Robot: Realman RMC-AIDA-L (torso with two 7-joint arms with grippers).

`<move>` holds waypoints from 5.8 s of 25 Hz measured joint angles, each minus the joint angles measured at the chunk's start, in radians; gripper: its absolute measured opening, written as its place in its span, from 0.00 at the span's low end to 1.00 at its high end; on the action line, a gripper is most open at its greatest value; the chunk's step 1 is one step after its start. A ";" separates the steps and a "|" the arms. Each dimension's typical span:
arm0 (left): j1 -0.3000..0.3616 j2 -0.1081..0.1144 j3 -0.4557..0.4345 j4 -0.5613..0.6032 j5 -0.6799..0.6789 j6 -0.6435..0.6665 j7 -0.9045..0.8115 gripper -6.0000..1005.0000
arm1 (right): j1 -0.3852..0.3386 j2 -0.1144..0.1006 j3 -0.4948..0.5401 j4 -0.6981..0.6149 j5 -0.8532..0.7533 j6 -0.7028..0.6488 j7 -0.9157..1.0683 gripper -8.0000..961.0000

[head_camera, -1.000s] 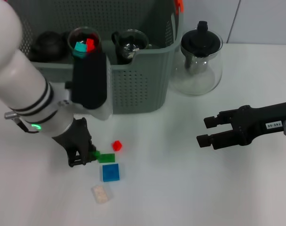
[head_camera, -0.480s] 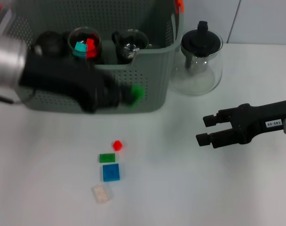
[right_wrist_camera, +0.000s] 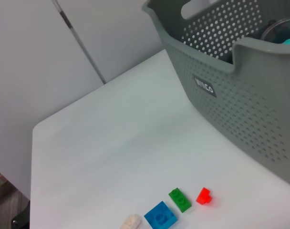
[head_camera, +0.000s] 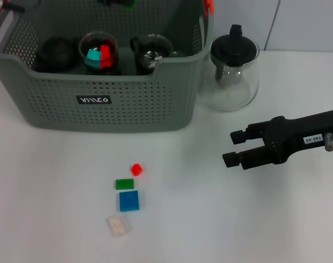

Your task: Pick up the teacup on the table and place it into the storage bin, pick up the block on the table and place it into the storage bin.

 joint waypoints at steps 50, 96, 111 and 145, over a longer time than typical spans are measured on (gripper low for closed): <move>0.179 -0.093 0.051 0.420 -0.502 0.203 0.057 0.84 | -0.009 -0.024 -0.002 0.003 -0.005 -0.001 -0.041 0.86; 0.271 -0.170 0.967 0.120 0.419 0.143 -0.300 0.83 | -0.020 -0.012 0.011 0.013 0.001 0.023 -0.037 0.86; 0.293 -0.170 1.016 0.104 0.430 0.092 -0.312 0.82 | -0.024 -0.010 0.018 0.012 0.001 0.023 -0.038 0.86; 0.406 -0.169 0.688 0.477 0.346 0.247 -0.355 0.41 | -0.026 -0.017 0.033 0.003 0.003 0.013 -0.054 0.86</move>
